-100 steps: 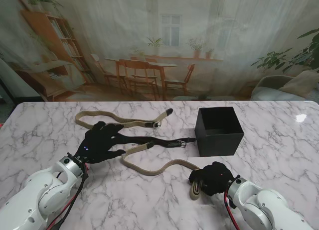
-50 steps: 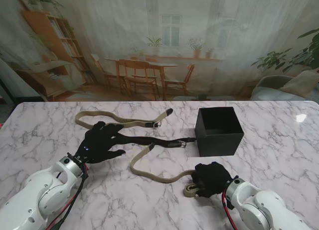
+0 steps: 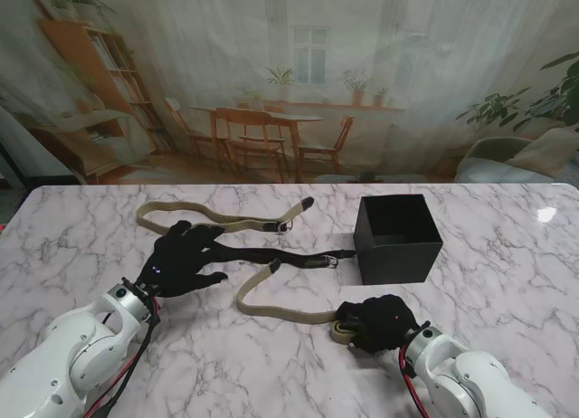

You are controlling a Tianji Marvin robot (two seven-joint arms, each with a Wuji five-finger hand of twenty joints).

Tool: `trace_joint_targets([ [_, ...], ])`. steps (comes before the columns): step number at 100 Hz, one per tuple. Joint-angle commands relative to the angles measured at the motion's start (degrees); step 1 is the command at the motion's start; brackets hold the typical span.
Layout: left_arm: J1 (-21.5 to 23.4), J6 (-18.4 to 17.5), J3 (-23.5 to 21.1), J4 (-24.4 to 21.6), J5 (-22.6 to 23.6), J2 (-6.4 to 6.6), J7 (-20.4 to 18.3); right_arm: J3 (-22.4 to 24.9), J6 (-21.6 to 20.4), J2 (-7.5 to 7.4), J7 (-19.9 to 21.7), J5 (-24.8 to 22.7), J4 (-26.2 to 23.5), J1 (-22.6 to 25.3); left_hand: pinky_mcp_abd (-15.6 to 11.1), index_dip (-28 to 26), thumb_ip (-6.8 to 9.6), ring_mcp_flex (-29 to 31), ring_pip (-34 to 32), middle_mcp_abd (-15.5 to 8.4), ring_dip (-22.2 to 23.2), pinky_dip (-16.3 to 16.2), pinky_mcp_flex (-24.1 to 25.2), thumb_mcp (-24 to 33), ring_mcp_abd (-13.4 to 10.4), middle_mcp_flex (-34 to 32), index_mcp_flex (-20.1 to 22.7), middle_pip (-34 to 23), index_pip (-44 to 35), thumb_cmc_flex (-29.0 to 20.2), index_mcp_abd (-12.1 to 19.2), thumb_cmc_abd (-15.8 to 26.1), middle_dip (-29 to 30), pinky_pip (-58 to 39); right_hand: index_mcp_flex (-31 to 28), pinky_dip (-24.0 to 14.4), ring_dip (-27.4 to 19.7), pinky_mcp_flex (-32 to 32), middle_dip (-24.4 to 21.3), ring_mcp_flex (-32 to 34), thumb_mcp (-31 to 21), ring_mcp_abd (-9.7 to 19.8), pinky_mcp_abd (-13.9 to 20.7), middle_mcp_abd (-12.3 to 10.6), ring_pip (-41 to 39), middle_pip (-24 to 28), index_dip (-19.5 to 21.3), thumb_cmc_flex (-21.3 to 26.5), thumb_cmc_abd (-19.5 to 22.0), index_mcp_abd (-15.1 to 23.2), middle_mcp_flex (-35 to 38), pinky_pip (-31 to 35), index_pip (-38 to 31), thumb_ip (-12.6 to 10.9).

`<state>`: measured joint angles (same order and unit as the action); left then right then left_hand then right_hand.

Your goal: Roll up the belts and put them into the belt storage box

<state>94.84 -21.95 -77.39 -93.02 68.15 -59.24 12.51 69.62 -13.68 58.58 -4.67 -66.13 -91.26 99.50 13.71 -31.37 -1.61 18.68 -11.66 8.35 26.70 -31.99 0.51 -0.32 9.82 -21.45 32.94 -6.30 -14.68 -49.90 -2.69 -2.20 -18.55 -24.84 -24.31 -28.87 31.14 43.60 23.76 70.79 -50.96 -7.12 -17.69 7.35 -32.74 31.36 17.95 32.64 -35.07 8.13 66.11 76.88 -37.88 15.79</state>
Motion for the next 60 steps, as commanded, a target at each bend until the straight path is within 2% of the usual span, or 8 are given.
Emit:
trace_joint_targets([
  [1,-0.04,0.13,0.12,0.15,0.05,-0.08,-0.73,-0.14,0.24,0.15,0.00,-0.11,0.61,-0.04,1.72,0.32,0.76,-1.06,1.55,0.68,-0.02,0.78,1.13,-1.26,0.70,2.29,-0.61,1.08,0.15,0.50,-1.17,2.47,0.56,2.13,8.50,-1.20,3.19,1.33,1.86,4.04,-5.71,1.81,-0.53,-5.45,-8.65,6.38,-3.45,7.26,3.39,7.80,5.93,2.87,3.86,-4.17],
  [19,-0.04,0.11,0.11,0.14,0.05,-0.08,-0.74,-0.94,0.60,0.46,-2.69,0.61,1.80,-0.57,1.69,0.34,0.77,-1.00,1.53,0.63,-0.01,0.81,1.10,-1.25,0.69,2.32,-0.70,1.08,0.19,0.48,-1.13,2.38,0.56,2.24,11.78,0.26,3.12,8.47,1.25,4.32,-6.66,0.55,-3.33,-1.55,-21.12,7.76,-6.43,8.11,6.89,17.43,9.74,6.87,1.85,-9.74],
  [29,-0.11,0.06,0.19,0.18,0.06,-0.06,-0.80,-1.06,0.34,0.63,-2.72,1.94,1.95,-0.63,1.67,0.34,0.78,-0.98,1.52,0.70,0.00,0.81,1.10,-1.24,0.67,2.32,-0.67,1.07,0.18,0.42,-1.11,2.34,0.56,2.30,3.60,1.74,2.69,11.22,1.68,4.40,-6.66,0.19,-5.02,0.14,-25.25,7.74,-6.72,10.19,9.35,18.65,10.46,8.13,1.78,-10.01],
  [35,-0.13,0.12,0.23,0.20,0.08,-0.06,-0.77,-0.98,-0.26,0.72,-2.62,2.69,2.03,-0.57,1.72,0.34,0.78,-0.97,1.51,0.78,0.00,0.80,1.03,-1.23,0.70,2.31,-0.65,1.07,0.17,0.39,-1.11,2.32,0.56,2.28,-5.26,2.75,1.52,11.11,2.19,4.28,-6.74,-0.20,-5.91,0.50,-25.14,7.14,-3.25,11.01,10.54,20.46,9.77,7.98,-3.93,-9.84],
  [44,-0.15,0.15,0.26,0.22,0.13,-0.06,-0.70,-0.68,-0.93,0.77,-1.96,3.52,1.67,-0.37,1.75,0.33,0.78,-0.99,1.54,0.70,-0.02,0.81,1.03,-1.23,0.69,2.30,-0.64,1.07,0.15,0.40,-1.07,2.32,0.56,2.35,-21.55,3.55,0.28,10.11,2.88,4.21,-7.47,-0.33,-5.75,0.84,-23.53,6.65,-1.98,11.26,10.13,15.97,9.36,6.90,-5.91,-9.57],
  [48,-0.17,0.15,0.27,0.23,0.12,-0.06,-0.68,-0.62,-1.11,0.80,-1.72,3.89,1.67,-0.40,1.71,0.32,0.77,-0.95,1.52,0.69,-0.01,0.81,1.06,-1.27,0.69,2.27,-0.57,1.06,0.12,0.45,-1.07,2.31,0.56,2.39,-26.00,3.33,-0.04,9.24,2.54,4.18,-7.56,-0.22,-4.56,0.06,-21.08,5.08,-8.69,11.85,8.18,13.22,9.61,5.25,-7.03,-6.47],
  [55,-0.19,0.14,0.29,0.23,0.12,-0.06,-0.69,-0.50,-1.28,0.79,-1.31,4.08,1.66,-0.38,1.68,0.33,0.77,-0.99,1.53,0.70,-0.01,0.81,1.05,-1.25,0.66,2.27,-0.64,1.06,0.15,0.42,-1.13,2.34,0.56,2.41,-25.45,2.68,-0.01,8.86,1.03,4.15,-6.32,0.72,-2.38,-1.88,-18.13,2.62,-16.52,11.92,4.86,5.11,11.10,3.47,-14.03,-2.70],
  [60,-0.19,0.14,0.29,0.23,0.13,-0.06,-0.70,-0.38,-1.52,0.80,-1.12,4.38,1.66,-0.36,1.73,0.32,0.77,-1.00,1.53,0.66,-0.01,0.81,1.07,-1.25,0.71,2.25,-0.60,1.04,0.13,0.42,-1.13,2.33,0.56,2.45,-25.86,2.83,-1.32,8.44,-0.82,4.18,-8.02,1.41,-0.49,-3.16,-14.61,-0.08,-16.90,9.65,2.46,-2.62,11.54,2.01,-18.28,-2.12],
])
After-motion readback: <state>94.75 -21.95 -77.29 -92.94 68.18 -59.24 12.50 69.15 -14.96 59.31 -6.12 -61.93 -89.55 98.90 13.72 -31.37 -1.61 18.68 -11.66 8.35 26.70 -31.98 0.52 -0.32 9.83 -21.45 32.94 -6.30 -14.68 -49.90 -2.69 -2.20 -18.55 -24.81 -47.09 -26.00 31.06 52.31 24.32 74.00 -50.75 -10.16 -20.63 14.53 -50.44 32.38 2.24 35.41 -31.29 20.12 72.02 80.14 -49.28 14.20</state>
